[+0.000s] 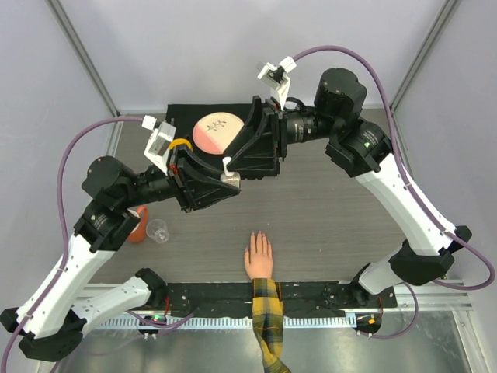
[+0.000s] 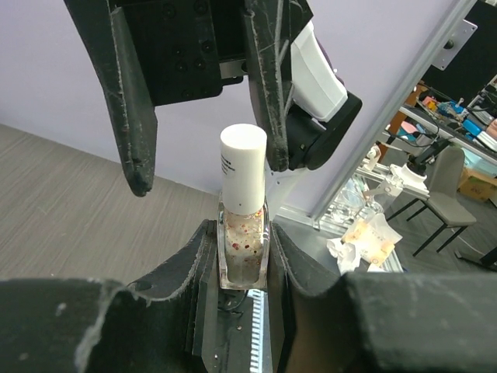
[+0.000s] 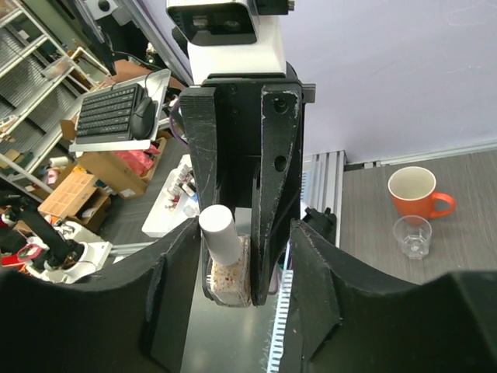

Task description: Paint the nails

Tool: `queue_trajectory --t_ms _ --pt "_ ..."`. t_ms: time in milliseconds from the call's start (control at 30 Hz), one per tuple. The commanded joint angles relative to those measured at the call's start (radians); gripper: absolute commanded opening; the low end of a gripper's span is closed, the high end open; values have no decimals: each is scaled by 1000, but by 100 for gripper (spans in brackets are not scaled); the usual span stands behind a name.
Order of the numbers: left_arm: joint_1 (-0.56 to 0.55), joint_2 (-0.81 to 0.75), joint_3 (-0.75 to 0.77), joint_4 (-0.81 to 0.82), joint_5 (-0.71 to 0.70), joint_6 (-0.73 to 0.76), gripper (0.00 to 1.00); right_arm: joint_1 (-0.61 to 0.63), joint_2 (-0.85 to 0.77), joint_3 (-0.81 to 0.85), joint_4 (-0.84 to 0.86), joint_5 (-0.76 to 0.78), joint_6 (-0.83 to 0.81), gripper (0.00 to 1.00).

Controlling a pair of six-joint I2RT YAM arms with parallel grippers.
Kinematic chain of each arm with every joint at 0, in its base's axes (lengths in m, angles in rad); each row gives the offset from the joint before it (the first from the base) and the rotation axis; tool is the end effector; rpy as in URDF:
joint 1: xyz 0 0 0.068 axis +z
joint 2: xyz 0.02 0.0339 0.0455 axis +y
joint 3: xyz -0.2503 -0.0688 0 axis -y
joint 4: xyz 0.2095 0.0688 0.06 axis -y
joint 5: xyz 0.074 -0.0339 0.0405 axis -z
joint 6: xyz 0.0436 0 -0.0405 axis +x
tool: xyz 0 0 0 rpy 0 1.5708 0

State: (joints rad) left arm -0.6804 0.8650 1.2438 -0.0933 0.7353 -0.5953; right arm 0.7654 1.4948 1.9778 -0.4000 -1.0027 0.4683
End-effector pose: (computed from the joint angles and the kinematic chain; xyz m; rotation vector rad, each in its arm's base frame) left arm 0.0843 -0.1059 0.4672 0.7621 1.3382 -1.5129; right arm 0.1590 0.2037 0.5216 -1.1402 1.3937 1.6641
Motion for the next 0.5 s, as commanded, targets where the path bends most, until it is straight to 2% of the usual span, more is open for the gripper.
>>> queue_trajectory --t_ms 0,133,367,467 --pt "-2 2 31 66 24 -6 0 -3 -16 -16 141 -51 79 49" --pt "-2 3 36 47 -3 6 0 -3 -15 -23 144 -54 75 38" --pt "-2 0 72 -29 -172 74 0 -3 -56 -88 144 -34 30 26" --pt "-2 0 78 -19 -226 81 0 -2 -103 -143 142 30 -34 20"
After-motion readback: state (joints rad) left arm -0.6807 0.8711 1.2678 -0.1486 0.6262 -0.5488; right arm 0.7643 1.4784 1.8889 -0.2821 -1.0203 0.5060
